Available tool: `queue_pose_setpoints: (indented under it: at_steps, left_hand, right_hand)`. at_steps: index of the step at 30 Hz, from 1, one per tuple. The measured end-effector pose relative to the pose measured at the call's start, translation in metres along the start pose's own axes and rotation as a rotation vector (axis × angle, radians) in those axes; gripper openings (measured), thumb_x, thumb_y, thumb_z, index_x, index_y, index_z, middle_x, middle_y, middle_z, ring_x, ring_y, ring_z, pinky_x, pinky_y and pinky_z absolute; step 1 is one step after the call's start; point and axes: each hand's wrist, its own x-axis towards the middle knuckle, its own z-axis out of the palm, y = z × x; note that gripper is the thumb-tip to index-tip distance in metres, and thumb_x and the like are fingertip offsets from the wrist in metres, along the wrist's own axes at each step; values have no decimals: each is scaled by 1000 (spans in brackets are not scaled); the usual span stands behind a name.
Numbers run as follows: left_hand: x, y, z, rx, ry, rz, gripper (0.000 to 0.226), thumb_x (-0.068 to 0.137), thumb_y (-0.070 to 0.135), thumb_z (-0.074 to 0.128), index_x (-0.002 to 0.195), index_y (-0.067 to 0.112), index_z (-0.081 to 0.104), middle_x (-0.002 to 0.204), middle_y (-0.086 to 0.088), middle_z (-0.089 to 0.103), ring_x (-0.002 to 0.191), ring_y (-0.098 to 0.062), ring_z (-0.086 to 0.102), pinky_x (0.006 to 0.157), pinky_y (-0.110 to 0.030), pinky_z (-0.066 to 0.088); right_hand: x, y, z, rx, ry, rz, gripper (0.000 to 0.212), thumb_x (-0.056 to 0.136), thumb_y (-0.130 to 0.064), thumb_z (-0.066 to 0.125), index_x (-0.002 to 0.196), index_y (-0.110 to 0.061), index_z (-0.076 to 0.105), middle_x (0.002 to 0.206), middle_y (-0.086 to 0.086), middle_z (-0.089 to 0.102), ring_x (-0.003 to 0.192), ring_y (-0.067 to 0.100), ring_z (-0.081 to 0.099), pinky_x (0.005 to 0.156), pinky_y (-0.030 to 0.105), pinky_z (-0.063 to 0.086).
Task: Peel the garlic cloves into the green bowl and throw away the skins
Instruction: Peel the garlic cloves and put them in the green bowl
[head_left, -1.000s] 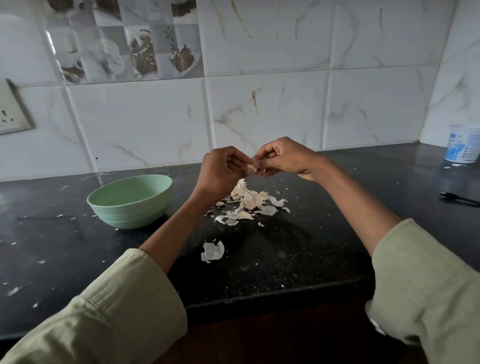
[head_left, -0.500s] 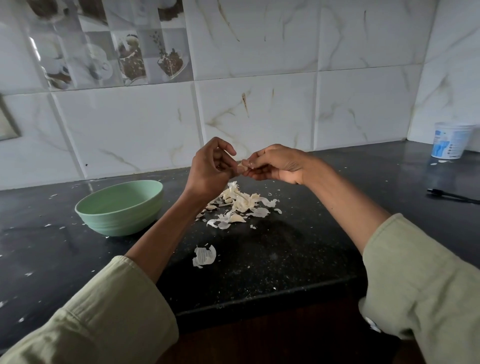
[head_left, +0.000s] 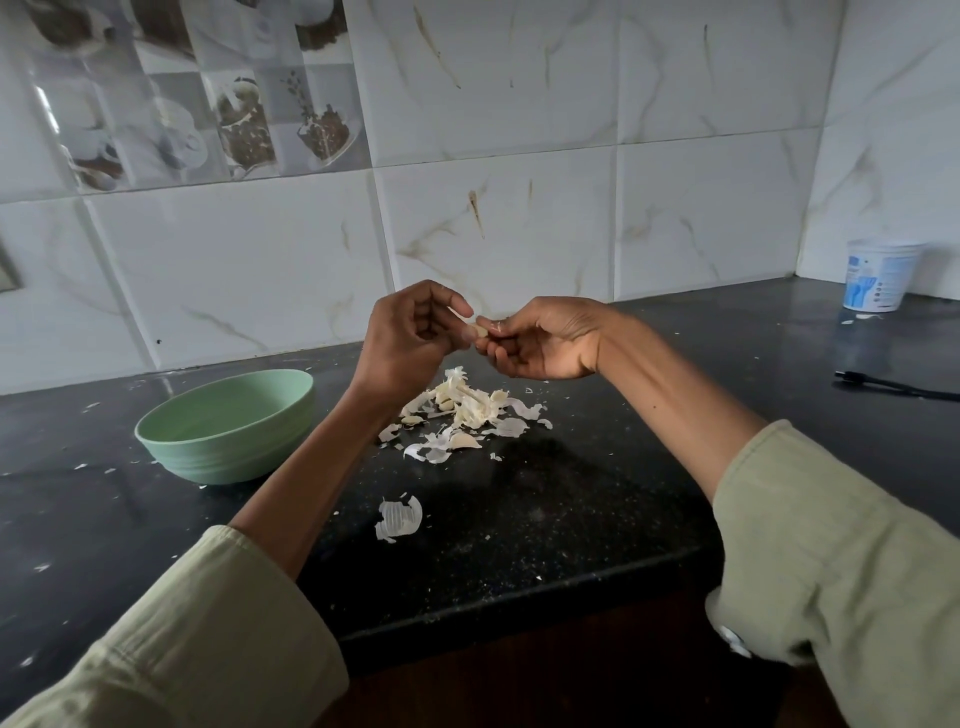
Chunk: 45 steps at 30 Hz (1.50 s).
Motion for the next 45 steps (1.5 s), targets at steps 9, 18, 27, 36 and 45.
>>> queue_pose_setpoints:
  at_steps: [9,18,27,36,45]
  left_hand:
    - [1,0,-3,-73,-28,-96,23,89,-6,77,110,0,70,82,-10,76,77,-14,73,74,-19,56]
    - [5,-17,-5,196,19,-197,28,87,-6,77,95,15,61,82,-10,74,79,-25,75,79,-44,65]
    - [6,-11,-14,134,-6,-139,27,87,-10,76,91,10,58,75,-9,74,71,-19,74,74,-34,61]
    - [2,5,-17,-149,-181,-83,29,88,-12,72,98,5,52,80,-12,72,73,-19,70,74,-24,55]
    - [7,-3,-15,-114,-61,-143,25,87,0,80,100,9,62,77,-5,73,76,-20,71,78,-29,55]
  right_hand:
    - [2,-2,-1,-28,-4,-9,9,95,2,61,101,3,66,82,9,72,70,11,68,65,17,59]
    - [19,8,14,-1213,304,-709,18,92,-24,79,86,-11,68,81,-2,77,75,12,72,74,32,57]
    - [23,11,15,-956,246,-696,16,96,-13,73,92,0,64,80,3,74,74,9,68,70,27,57]
    - [10,2,3,-226,-88,-161,11,97,-3,63,87,-9,63,81,8,62,71,12,57,61,18,55]
    - [20,6,4,-399,188,-368,19,92,-12,76,109,-5,70,82,6,73,69,10,65,64,19,56]
